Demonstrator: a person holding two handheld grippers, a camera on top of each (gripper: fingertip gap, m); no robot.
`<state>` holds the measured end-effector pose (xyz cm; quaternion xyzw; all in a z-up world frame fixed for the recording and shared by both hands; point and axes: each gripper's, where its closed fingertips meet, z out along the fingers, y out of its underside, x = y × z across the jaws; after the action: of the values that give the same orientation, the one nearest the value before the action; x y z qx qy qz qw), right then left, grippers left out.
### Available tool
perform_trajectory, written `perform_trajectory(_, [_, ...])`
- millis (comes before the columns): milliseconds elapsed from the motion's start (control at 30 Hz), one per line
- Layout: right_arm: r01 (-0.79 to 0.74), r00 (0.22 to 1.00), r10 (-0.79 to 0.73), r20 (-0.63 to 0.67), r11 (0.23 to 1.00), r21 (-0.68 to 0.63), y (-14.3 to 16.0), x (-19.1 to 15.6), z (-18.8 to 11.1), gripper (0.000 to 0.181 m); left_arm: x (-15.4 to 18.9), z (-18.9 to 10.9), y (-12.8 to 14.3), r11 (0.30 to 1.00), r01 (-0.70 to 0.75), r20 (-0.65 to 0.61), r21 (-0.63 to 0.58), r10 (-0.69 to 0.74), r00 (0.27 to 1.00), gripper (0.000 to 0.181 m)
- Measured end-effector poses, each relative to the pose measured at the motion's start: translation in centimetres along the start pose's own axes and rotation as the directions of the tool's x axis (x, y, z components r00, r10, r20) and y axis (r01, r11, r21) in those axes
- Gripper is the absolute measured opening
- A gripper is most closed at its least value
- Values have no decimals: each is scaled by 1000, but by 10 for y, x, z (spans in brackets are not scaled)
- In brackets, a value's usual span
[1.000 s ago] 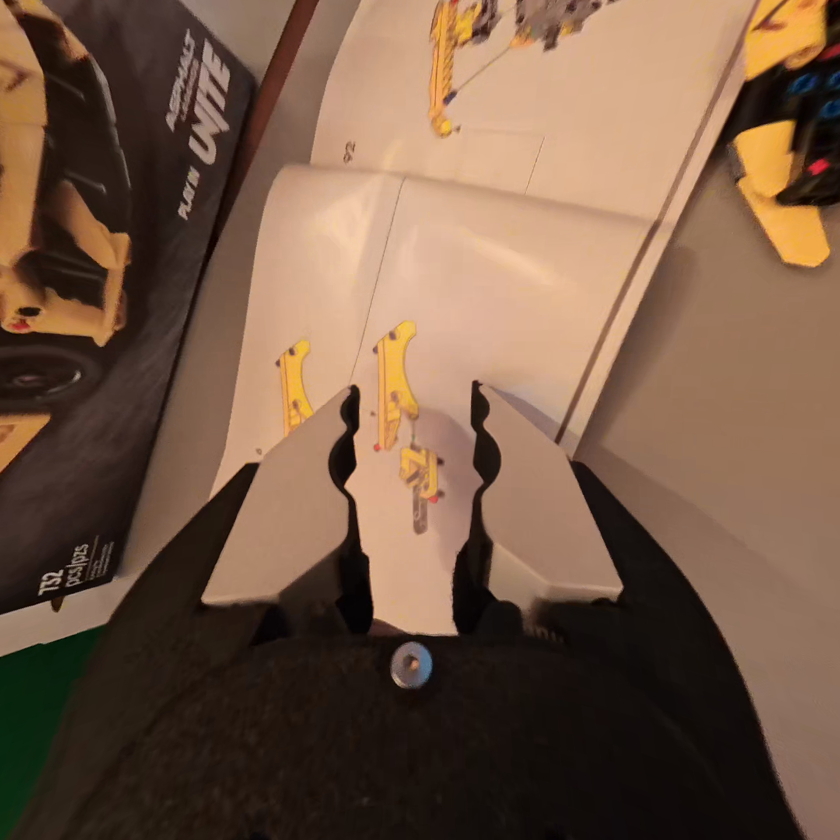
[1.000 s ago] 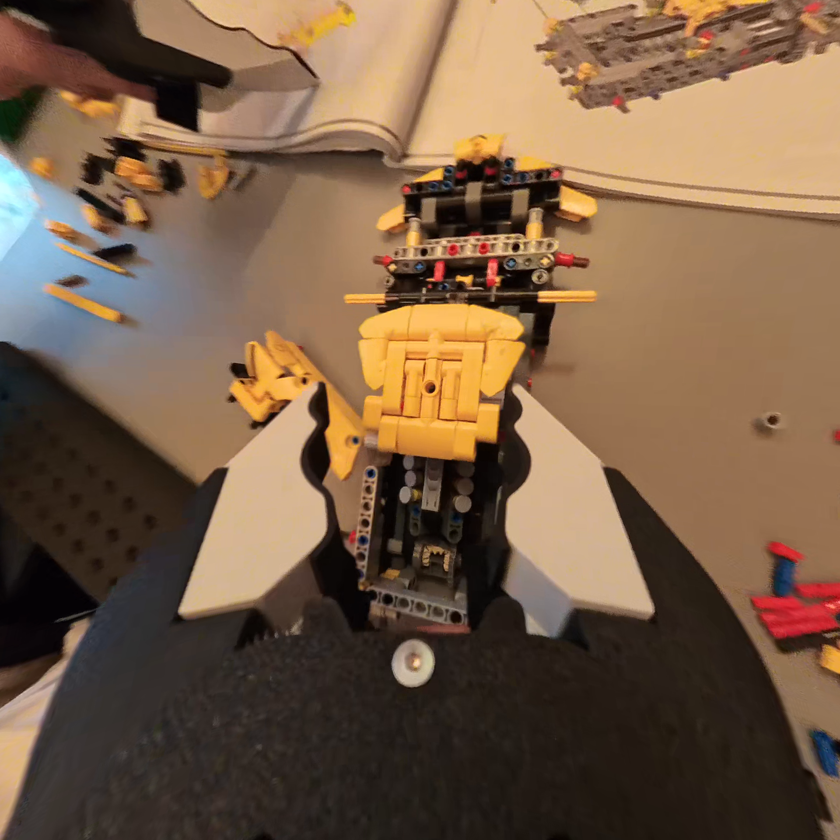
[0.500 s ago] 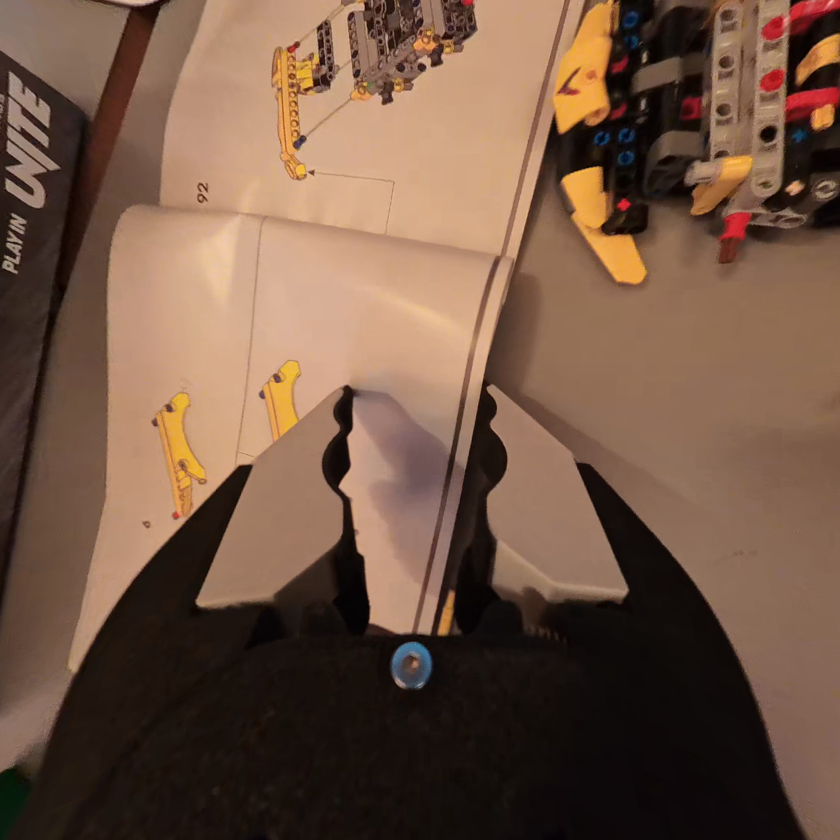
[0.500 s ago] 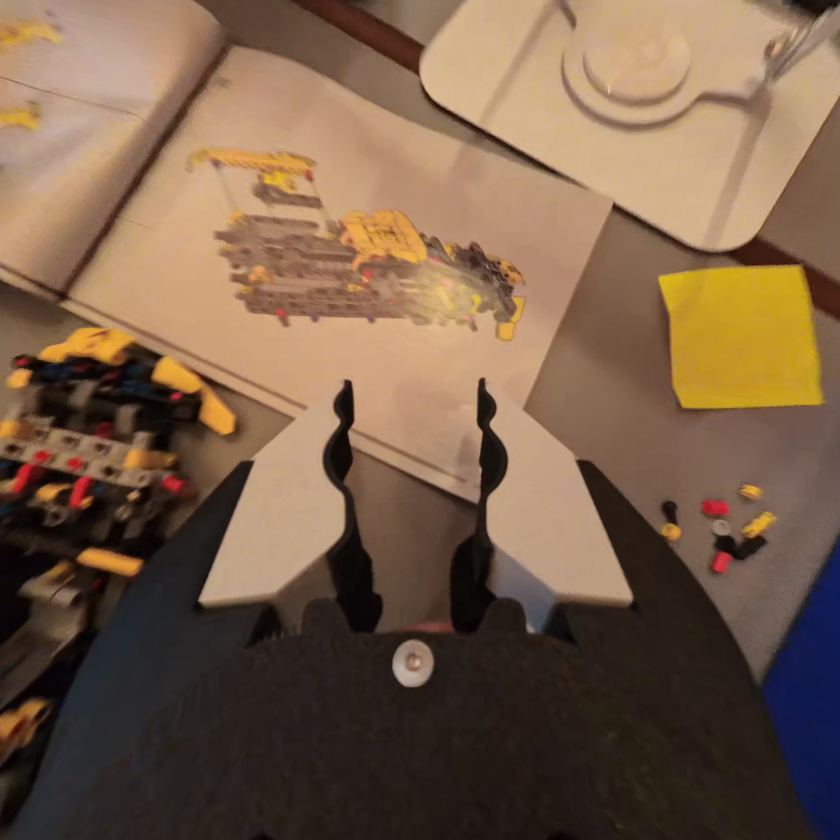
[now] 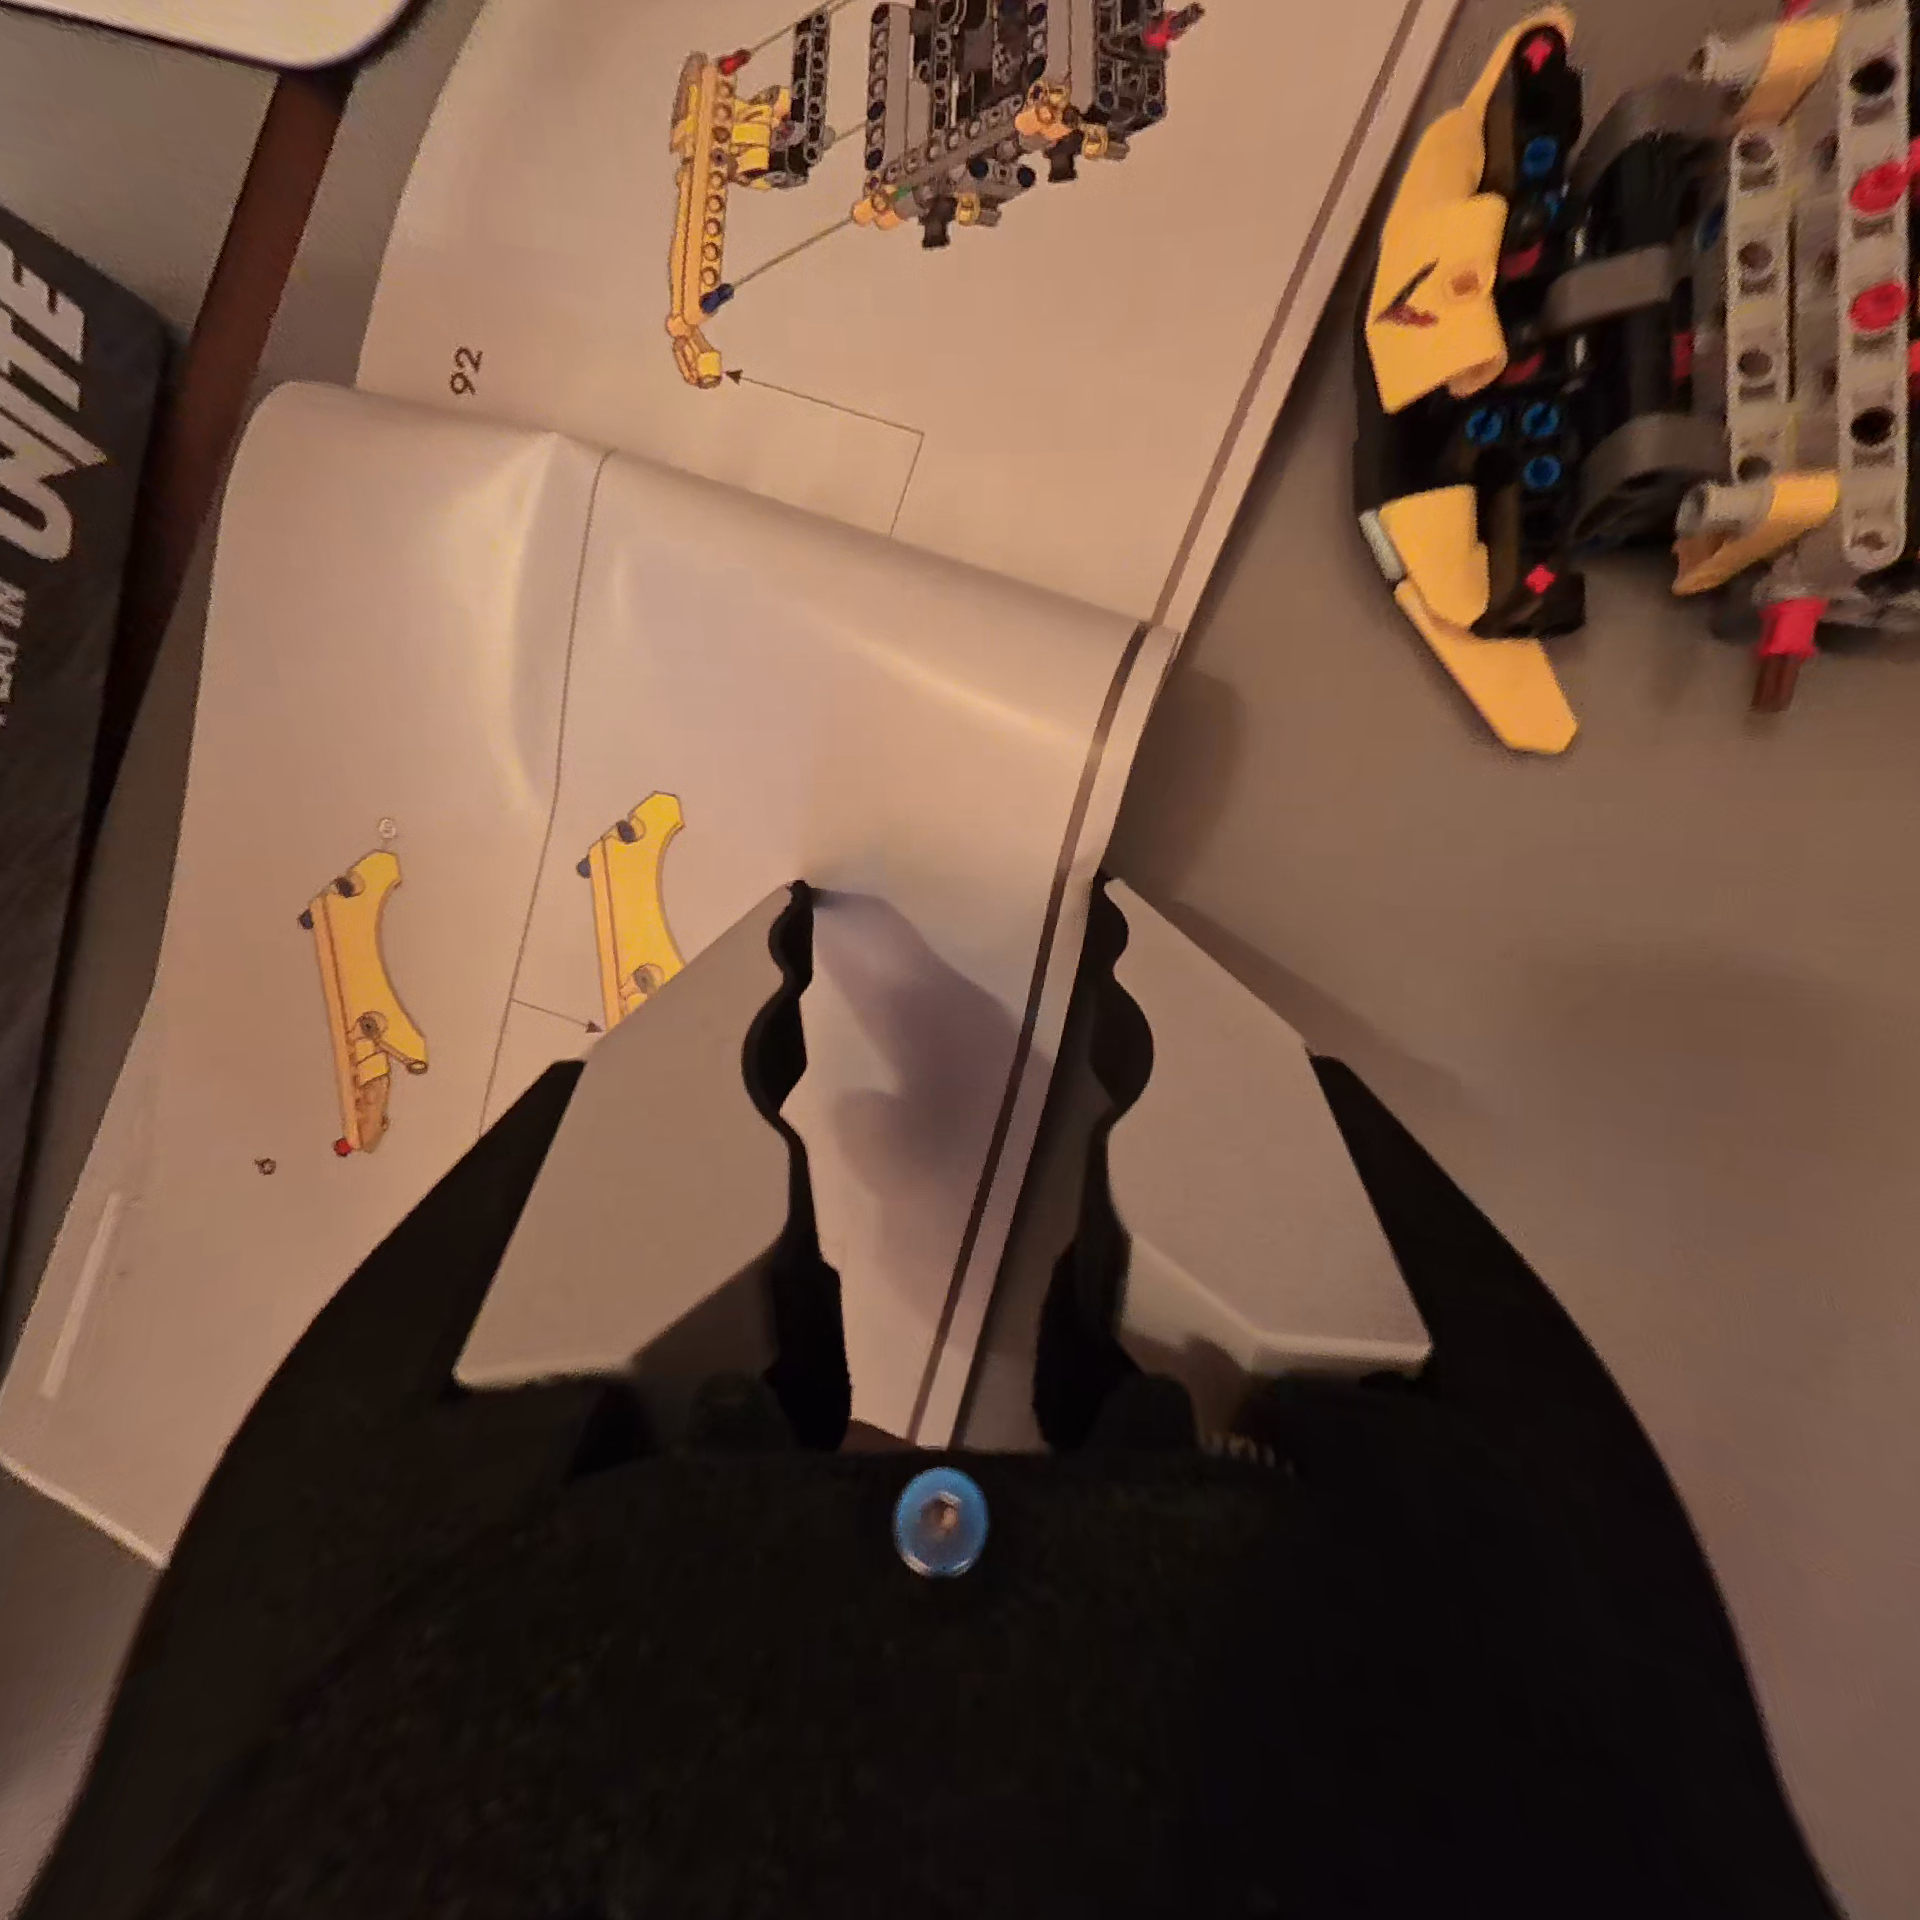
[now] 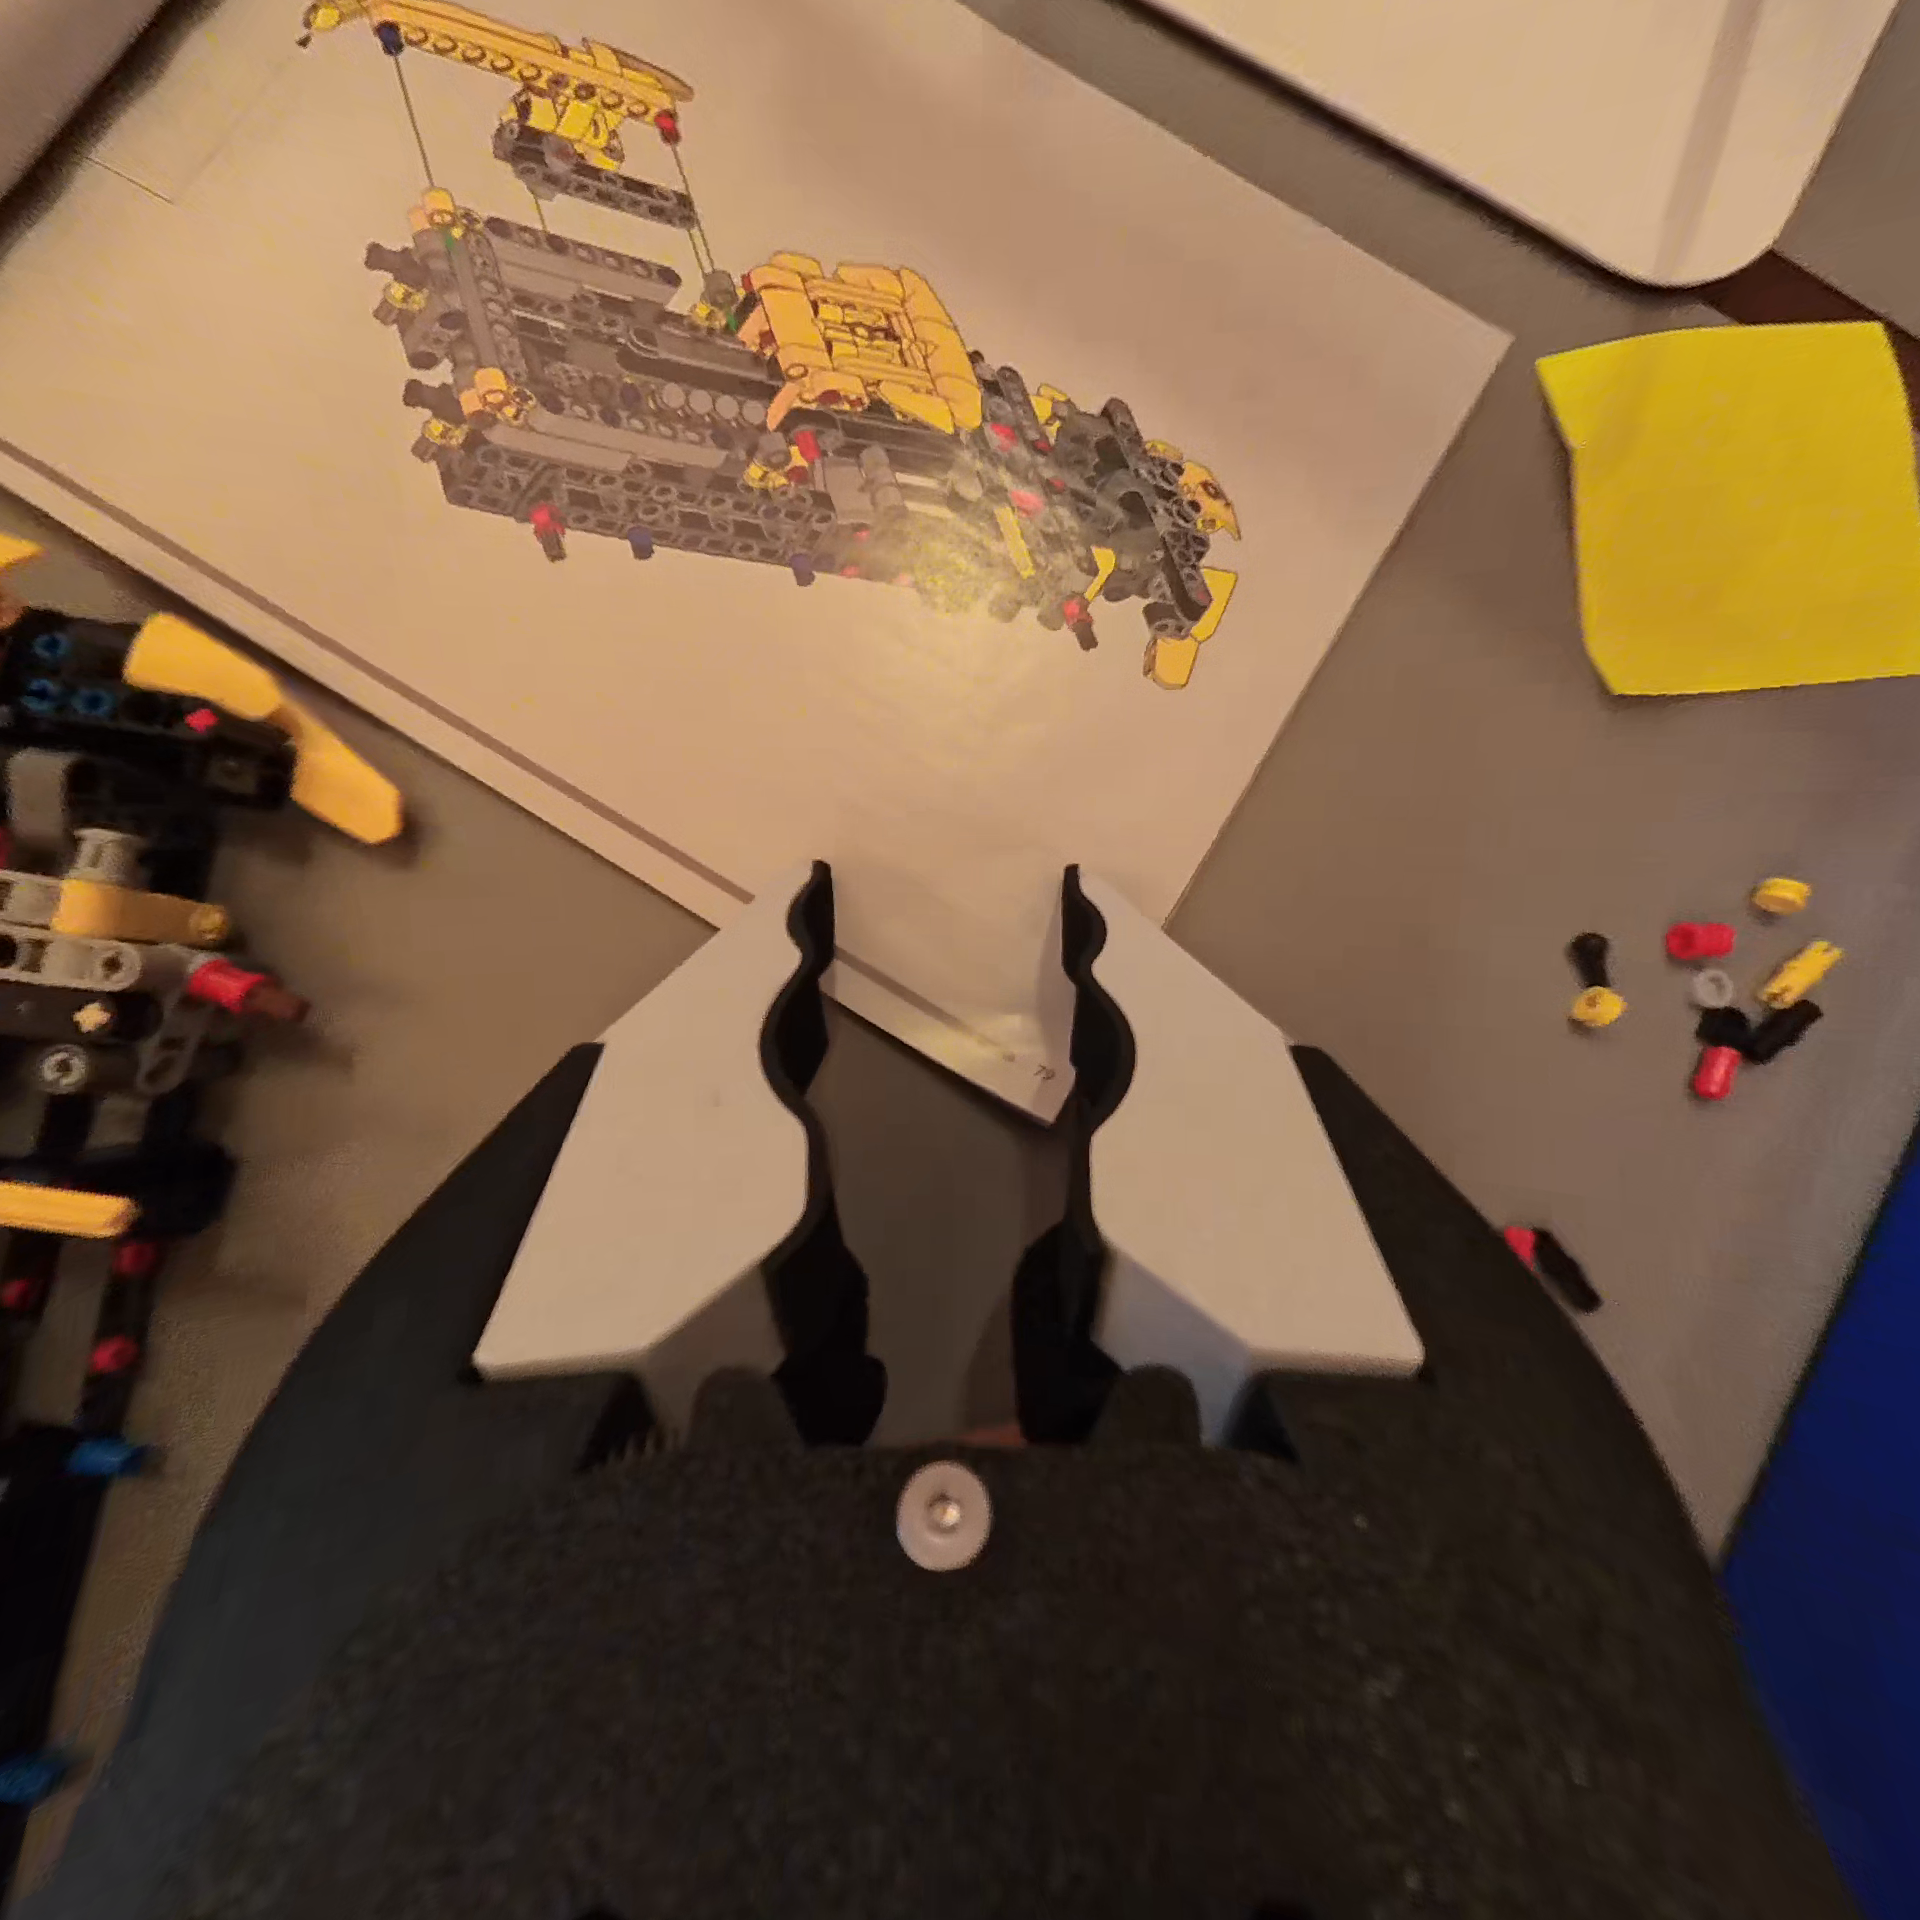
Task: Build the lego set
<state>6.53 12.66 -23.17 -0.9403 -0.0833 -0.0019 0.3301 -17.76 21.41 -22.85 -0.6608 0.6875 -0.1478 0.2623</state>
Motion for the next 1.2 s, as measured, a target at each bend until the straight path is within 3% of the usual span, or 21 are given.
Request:
perform_trajectory(200, [-15, 999, 16, 28, 999, -30, -3, 20, 4, 42, 1, -3, 0, 999, -3, -13, -50, 3, 1000, 52])
perform_trajectory(267, [-12, 1000, 13, 24, 999, -38, -3, 20, 4, 42, -2, -11, -9, 999, 44, -43, -6, -44, 998, 53])
perform_trajectory(367, [-4, 1000, 4, -3, 1000, 11, -17, 14, -2, 42, 1, -18, -47, 980, 147, -129, 134, -130, 983, 53])
perform_trajectory(467, [38, 999, -36, -34, 996, 75, -31, 9, -4, 41, 12, -41, -96, 916, 245, -263, 317, -164, 951, 53])
perform_trajectory(567, [13, 1000, -13, -1, 1000, 25, -20, 9, 10, 45, -8, -45, -114, 883, 288, -196, 371, -229, 954, 46])
perform_trajectory(700, [-31, 999, 30, 31, 999, 33, -16, 12, 14, 43, -10, 16, -90, 966, 197, -41, 169, -192, 980, 46])
perform_trajectory(767, [-29, 999, 28, 24, 998, 57, -16, 12, 14, 43, -15, 29, -78, 971, 199, 3, 135, -202, 979, 37])
perform_trajectory(867, [-37, 999, 35, 16, 995, 95, -15, 12, 14, 43, -26, 26, -63, 960, 228, 21, 164, -235, 972, 19])
perform_trajectory(1067, [-39, 999, 38, 11, 996, 86, -15, 13, 14, 43, -42, 19, -26, 942, 304, 30, 139, -311, 950, 18])
perform_trajectory(1200, [-35, 999, 35, 3, 996, 85, -16, 13, 13, 42, -39, 8, -25, 930, 322, 29, 175, -332, 943, 20])
